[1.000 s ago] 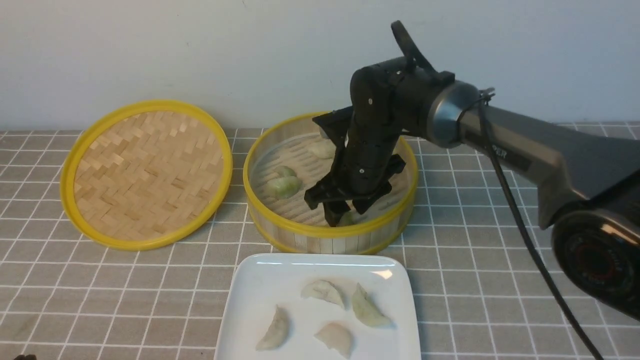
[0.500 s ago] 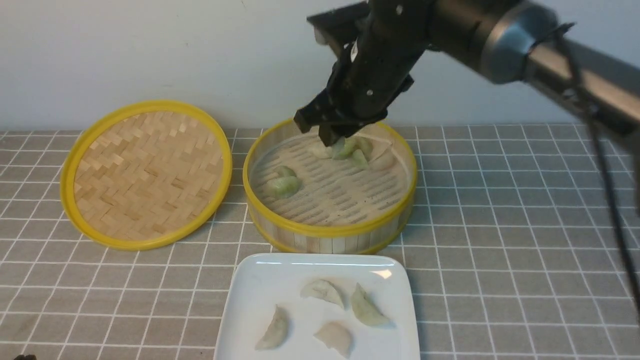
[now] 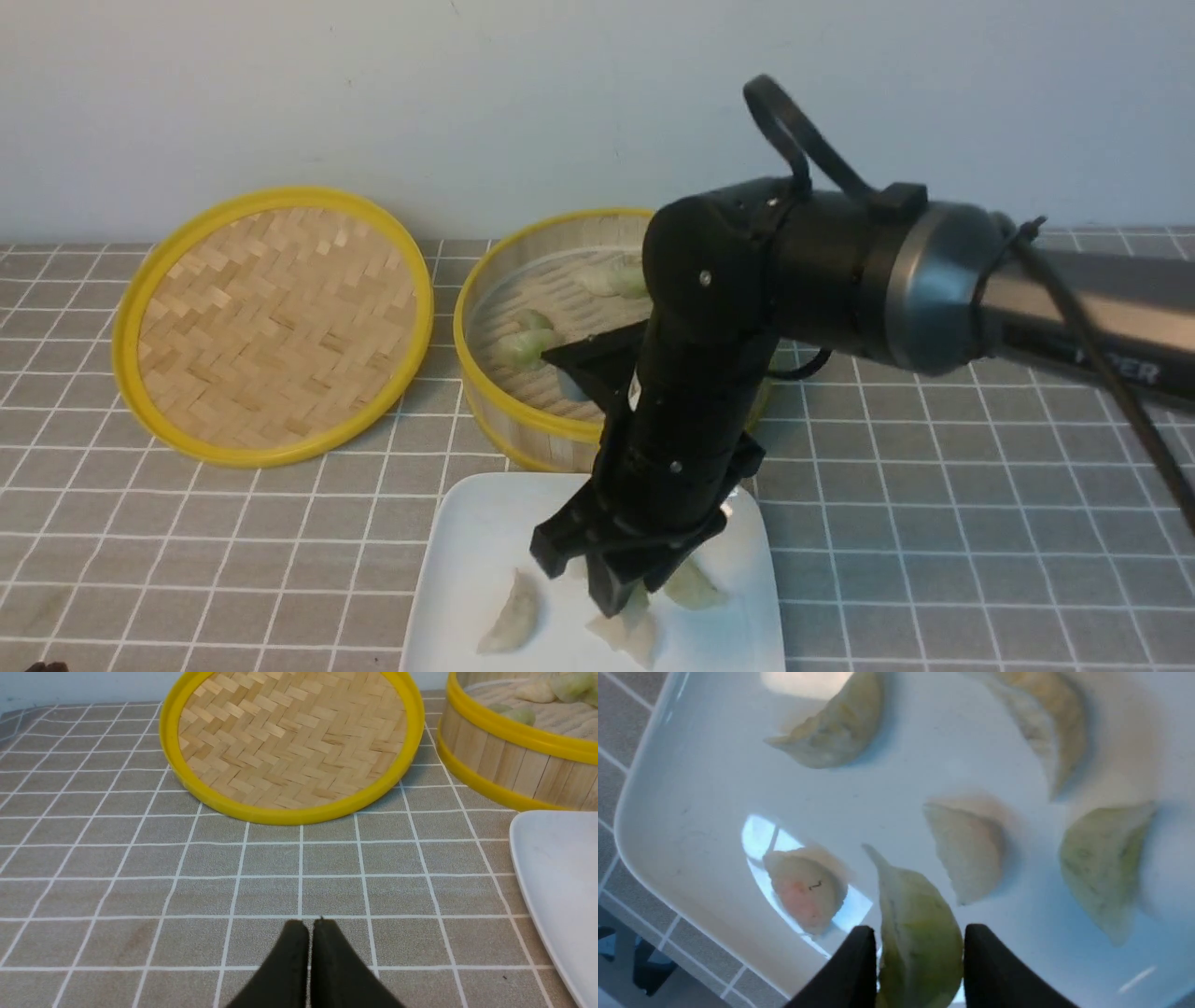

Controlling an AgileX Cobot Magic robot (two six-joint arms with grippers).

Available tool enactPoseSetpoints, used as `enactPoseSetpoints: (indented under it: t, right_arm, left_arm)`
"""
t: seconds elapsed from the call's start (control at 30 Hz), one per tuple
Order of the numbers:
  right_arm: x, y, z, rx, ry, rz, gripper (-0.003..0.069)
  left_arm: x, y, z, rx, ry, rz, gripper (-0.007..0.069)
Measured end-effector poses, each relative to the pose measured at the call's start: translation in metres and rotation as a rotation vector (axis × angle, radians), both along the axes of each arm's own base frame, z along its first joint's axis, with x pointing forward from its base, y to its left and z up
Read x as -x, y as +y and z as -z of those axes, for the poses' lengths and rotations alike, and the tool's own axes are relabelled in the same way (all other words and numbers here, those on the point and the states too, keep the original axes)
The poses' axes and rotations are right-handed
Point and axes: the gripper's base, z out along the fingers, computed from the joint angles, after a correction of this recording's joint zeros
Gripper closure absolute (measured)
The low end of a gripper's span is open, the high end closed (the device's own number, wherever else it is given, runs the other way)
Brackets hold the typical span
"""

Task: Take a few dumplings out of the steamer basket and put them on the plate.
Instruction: Use the right arm to put the dumpling into the plate, then use the right arm to grab a dumpling from inside the steamer

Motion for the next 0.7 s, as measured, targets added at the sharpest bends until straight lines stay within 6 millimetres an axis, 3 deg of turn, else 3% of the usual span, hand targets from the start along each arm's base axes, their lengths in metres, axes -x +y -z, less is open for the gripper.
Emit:
enactPoseSetpoints:
  t: [0.07,0.2,0.37,0.4,0.43,0.5,0.53,0.6,0.63,0.7]
  right_arm:
    - [0.001,0.003,0.004,-0.001,0.009,-0.012,0.0328]
    - [-0.001,0.005,0.010,0.014,0.001,-0.027,0.0170]
    - [-0.030,0.001,-0.012,0.030,-0.189,-0.026,0.0112]
    - [-0.050,-0.004,-0.028,0.026,-0.302,0.025,0.0107]
    - [-0.056,-0.005,-0.032,0.023,-0.328,0.041,0.0106]
    - [-0.093,-0.019,-0.048,0.010,-0.448,0.144,0.0104]
    - [-0.096,-0.019,-0.049,0.007,-0.451,0.149,0.0104]
    - [-0.128,-0.028,-0.049,0.006,-0.510,0.192,0.0104]
    - [-0.132,-0.029,-0.044,0.013,-0.507,0.195,0.0104]
    - [-0.158,-0.032,-0.028,0.035,-0.532,0.209,0.0104]
  left_arm:
    - [0.000,0.000,0.000,0.000,0.000,0.000,0.0629]
    - [0.000,0.000,0.000,0.000,0.000,0.000,0.0629]
    - [0.000,0.000,0.000,0.000,0.000,0.000,0.0629]
    - [0.000,0.000,0.000,0.000,0.000,0.000,0.0629]
    - [0.000,0.000,0.000,0.000,0.000,0.000,0.0629]
    - [0.000,0.000,0.000,0.000,0.000,0.000,0.0629]
    - [0.000,0.000,0.000,0.000,0.000,0.000,0.0629]
    - [0.000,0.000,0.000,0.000,0.000,0.000,0.0629]
    - [0.000,0.000,0.000,0.000,0.000,0.000,0.0629]
    - [0.000,0.000,0.000,0.000,0.000,0.000,0.0629]
